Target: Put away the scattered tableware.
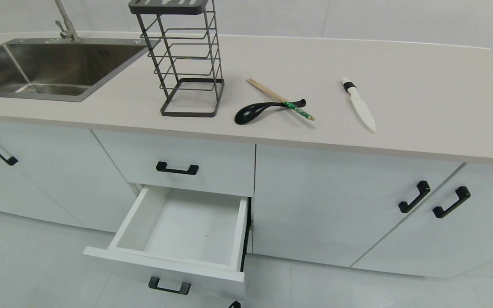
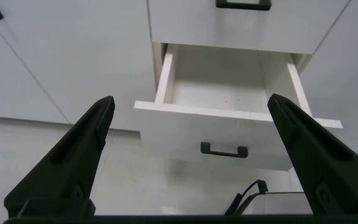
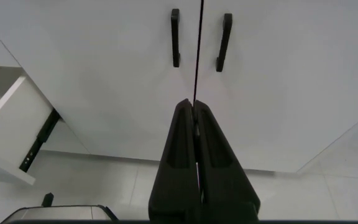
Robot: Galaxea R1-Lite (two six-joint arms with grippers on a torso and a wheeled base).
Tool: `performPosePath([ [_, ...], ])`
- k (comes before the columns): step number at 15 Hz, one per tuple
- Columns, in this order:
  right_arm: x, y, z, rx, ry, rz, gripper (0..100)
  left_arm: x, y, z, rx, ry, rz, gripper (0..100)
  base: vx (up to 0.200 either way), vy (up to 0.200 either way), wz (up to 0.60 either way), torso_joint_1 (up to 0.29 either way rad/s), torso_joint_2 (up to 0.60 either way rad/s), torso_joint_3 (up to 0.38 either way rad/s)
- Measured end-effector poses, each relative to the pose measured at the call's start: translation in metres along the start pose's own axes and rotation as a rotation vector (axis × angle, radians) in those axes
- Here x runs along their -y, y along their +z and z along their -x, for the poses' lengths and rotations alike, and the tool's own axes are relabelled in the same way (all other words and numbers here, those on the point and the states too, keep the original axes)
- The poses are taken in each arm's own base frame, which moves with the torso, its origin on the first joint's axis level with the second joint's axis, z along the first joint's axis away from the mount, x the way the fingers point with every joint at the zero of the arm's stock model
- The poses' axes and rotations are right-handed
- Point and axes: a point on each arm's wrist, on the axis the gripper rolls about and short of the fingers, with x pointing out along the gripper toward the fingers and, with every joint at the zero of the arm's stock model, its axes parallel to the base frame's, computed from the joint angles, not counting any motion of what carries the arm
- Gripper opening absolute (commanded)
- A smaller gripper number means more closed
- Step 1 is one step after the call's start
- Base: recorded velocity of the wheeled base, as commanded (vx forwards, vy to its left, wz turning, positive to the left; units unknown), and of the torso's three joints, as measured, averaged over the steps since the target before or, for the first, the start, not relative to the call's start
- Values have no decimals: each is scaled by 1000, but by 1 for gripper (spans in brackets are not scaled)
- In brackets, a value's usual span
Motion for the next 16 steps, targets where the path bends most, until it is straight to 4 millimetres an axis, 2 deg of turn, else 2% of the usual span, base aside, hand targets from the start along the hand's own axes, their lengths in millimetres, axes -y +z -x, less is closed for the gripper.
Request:
performPosePath([
  [5,0,0,0,1,-1,3,0,0,0,0,-1,0,0,100,0,0,0,44,-114,-55],
  [16,0,0,0,3,0,1,0,0,0,0,1,0,0,100,0,0,0,254,-466,-222],
])
